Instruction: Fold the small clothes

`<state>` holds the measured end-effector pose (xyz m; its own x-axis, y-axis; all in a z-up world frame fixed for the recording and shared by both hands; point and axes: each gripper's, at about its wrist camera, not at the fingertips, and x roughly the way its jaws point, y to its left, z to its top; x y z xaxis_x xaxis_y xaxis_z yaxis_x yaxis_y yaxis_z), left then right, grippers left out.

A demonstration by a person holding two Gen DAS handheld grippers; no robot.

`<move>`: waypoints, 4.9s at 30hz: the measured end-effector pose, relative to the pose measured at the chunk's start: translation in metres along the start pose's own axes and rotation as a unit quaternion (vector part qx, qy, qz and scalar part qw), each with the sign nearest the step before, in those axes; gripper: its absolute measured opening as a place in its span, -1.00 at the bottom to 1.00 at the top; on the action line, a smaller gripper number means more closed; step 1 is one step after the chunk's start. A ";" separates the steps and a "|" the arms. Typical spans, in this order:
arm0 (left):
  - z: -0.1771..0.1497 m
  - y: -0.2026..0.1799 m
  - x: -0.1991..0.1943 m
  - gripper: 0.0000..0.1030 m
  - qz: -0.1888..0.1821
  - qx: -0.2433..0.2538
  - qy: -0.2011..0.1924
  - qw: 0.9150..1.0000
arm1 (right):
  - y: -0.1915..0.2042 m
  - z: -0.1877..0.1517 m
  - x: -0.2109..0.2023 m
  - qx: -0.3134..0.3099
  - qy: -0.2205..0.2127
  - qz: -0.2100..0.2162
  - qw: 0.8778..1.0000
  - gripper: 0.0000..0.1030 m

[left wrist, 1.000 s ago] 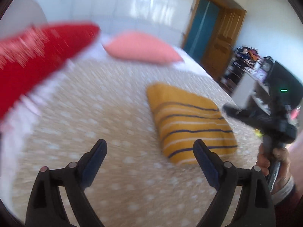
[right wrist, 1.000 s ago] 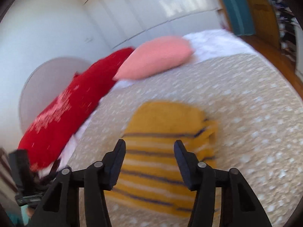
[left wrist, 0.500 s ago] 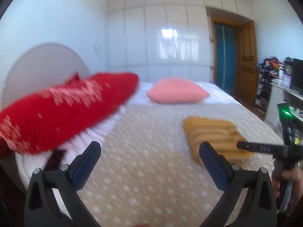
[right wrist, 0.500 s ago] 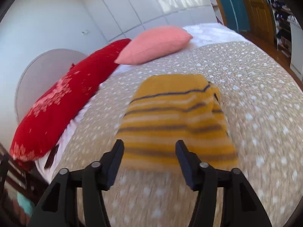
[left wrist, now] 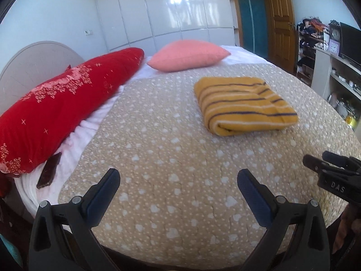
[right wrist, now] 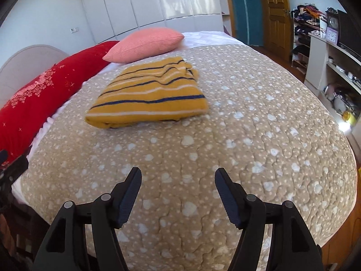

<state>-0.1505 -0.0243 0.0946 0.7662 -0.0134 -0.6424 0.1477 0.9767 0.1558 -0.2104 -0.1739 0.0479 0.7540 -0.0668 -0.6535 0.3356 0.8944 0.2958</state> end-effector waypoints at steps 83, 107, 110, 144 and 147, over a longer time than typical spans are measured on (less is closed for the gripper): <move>-0.050 0.012 0.097 1.00 -0.035 -0.057 0.169 0.983 | 0.027 -0.022 0.048 -0.049 0.033 -0.039 0.997 0.83; -0.052 0.009 0.097 1.00 -0.027 -0.054 0.159 0.985 | 0.029 -0.025 0.052 -0.061 0.029 -0.048 0.997 0.93; -0.053 0.006 0.094 1.00 -0.028 -0.039 0.150 0.987 | 0.023 -0.018 0.045 -0.046 0.032 -0.026 0.998 0.90; -0.026 0.070 0.030 1.00 -0.047 -0.069 0.041 0.996 | 0.067 0.239 0.231 -0.093 0.092 -0.038 0.991 0.13; -0.027 0.077 0.034 1.00 -0.044 -0.077 0.040 0.995 | 0.088 0.244 0.198 -0.102 0.022 0.003 0.995 0.14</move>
<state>-0.1302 0.0564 0.0644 0.7015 -0.0900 -0.7070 0.1097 0.9938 -0.0177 0.1061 -0.2162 0.1149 0.7291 -0.0460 -0.6829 0.2064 0.9661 0.1553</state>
